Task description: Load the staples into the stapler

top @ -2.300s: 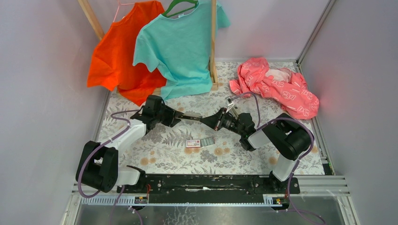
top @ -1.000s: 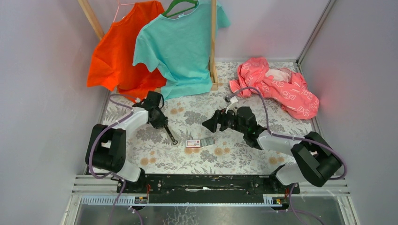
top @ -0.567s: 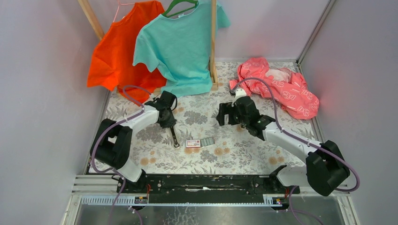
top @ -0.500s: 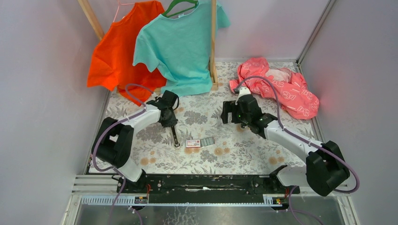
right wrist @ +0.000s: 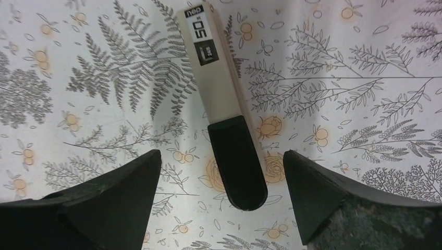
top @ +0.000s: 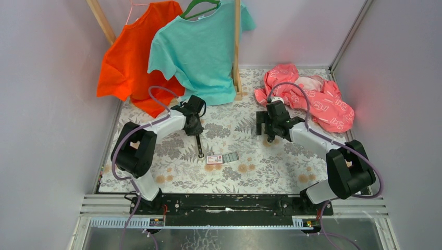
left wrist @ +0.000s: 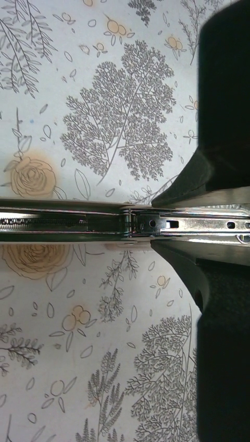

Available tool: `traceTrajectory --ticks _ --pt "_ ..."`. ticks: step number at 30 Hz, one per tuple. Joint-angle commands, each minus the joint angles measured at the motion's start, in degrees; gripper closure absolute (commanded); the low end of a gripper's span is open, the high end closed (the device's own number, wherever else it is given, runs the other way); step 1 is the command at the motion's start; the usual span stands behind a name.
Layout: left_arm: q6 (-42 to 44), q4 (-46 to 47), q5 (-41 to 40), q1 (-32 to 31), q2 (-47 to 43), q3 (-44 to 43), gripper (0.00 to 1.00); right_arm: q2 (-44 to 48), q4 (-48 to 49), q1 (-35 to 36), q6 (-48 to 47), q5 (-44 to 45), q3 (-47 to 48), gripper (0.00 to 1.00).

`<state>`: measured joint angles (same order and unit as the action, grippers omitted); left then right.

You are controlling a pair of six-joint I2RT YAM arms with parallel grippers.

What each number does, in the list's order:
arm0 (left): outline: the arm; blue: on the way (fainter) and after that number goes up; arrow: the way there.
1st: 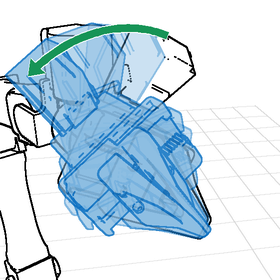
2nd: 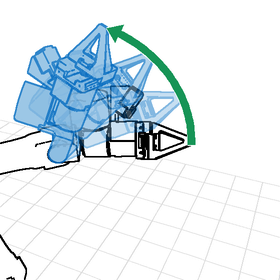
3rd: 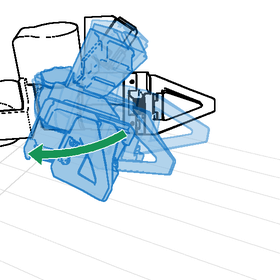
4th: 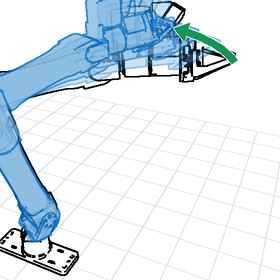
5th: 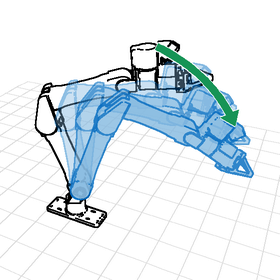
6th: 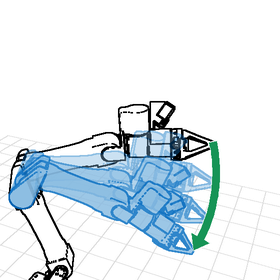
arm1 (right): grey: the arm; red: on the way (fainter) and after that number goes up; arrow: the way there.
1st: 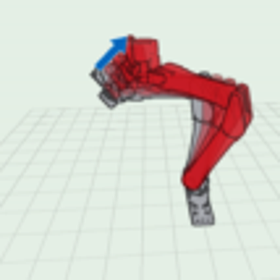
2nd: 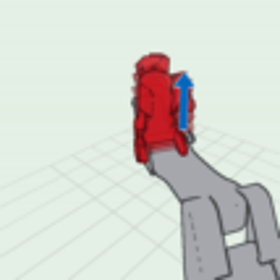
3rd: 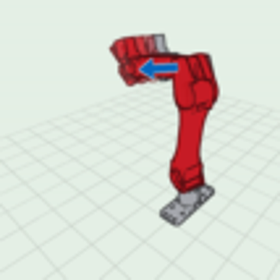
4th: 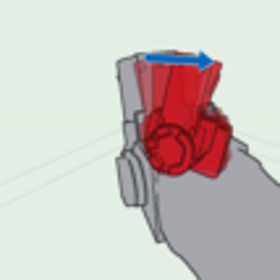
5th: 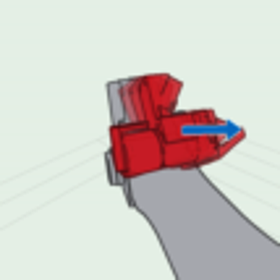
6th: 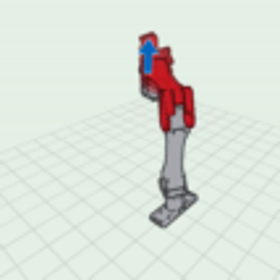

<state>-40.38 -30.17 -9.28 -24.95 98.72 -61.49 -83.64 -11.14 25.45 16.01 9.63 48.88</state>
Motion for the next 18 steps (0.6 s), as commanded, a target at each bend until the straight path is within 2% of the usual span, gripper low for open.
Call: traceTrajectory --ticks 1,12,15,18 --pt "-0.1 1.2 -0.9 -0.4 3.2 -1.3 0.83 -1.7 -0.8 -0.3 -1.1 1.3 2.9 0.08" --pt "-1.6 1.8 0.9 -0.4 -3.6 4.1 0.47 -4.6 -2.7 -0.3 -1.9 1.8 3.2 0.30" --pt "-1.4 1.7 1.4 -0.4 -6.7 5.0 0.34 -4.8 -2.8 -0.3 -1.9 1.4 3.6 0.41" --pt "-1.1 1.4 1.9 -0.4 -10.2 5.5 0.28 -5.2 -3.0 -0.3 -1.9 1.0 4.0 0.53"
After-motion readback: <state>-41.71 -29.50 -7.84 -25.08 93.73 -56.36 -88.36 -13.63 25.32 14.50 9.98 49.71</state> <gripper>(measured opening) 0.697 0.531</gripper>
